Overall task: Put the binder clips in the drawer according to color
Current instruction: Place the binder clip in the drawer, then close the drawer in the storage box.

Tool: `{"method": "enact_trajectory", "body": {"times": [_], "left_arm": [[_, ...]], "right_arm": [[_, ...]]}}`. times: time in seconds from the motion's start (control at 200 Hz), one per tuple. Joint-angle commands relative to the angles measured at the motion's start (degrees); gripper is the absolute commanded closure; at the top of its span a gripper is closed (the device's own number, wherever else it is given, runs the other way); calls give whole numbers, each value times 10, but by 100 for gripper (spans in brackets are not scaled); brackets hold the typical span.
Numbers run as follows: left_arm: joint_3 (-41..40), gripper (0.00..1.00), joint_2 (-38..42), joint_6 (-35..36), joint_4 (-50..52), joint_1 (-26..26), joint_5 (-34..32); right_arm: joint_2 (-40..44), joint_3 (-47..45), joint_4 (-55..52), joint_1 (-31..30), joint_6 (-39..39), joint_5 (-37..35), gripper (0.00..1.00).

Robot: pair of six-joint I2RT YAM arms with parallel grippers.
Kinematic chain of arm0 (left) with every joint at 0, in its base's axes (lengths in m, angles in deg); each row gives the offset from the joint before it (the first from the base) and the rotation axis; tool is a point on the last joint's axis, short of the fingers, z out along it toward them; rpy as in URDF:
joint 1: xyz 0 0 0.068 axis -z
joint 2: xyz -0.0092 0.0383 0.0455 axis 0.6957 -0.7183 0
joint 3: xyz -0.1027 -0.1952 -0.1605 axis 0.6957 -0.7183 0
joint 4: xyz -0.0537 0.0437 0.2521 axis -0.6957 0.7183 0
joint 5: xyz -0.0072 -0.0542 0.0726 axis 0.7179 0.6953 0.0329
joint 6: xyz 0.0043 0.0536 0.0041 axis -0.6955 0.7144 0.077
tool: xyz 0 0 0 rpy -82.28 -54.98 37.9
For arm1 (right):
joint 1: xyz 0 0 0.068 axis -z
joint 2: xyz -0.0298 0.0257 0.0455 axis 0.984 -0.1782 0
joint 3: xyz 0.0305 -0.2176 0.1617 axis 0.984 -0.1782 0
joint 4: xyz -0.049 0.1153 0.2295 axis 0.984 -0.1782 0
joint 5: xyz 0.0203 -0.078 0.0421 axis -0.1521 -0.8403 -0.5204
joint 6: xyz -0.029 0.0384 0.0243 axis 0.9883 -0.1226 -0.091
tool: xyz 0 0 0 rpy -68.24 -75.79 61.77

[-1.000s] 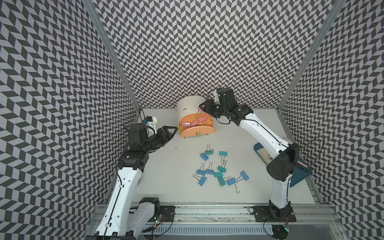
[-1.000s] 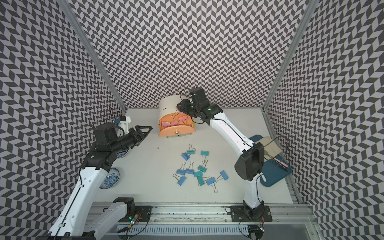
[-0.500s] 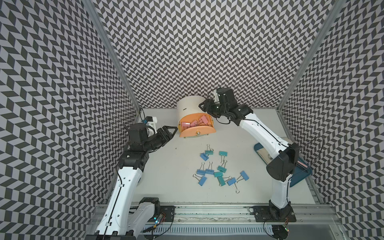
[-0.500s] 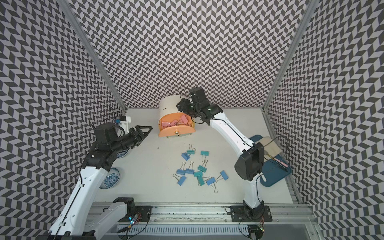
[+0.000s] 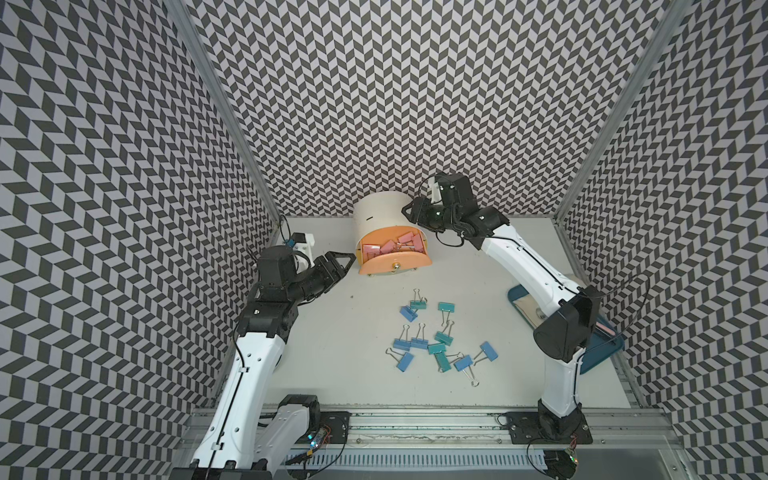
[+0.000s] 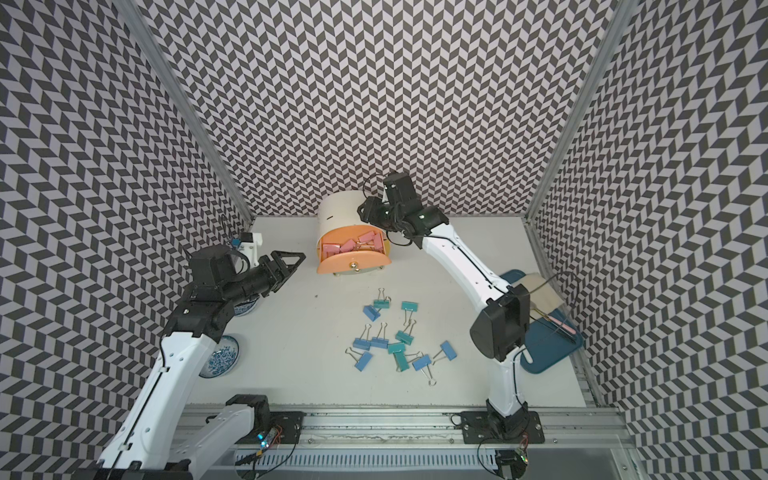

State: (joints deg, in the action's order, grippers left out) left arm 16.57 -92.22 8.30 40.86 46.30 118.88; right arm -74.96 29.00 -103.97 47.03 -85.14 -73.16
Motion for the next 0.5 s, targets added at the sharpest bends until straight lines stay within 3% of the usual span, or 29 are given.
{"method": "enact_trajectory", "body": {"times": [0.0,0.27,0.496], "left_arm": [[-1,35,-7,9,-4,-2,7],[-22,37,-25,24,3,11,2],[-67,48,-21,1,-21,42,-6]], "right_arm": [[39,0,-7,8,60,-14,50],[117,-107,-8,22,132,-8,64],[172,-206,7,33,161,22,86]]}}
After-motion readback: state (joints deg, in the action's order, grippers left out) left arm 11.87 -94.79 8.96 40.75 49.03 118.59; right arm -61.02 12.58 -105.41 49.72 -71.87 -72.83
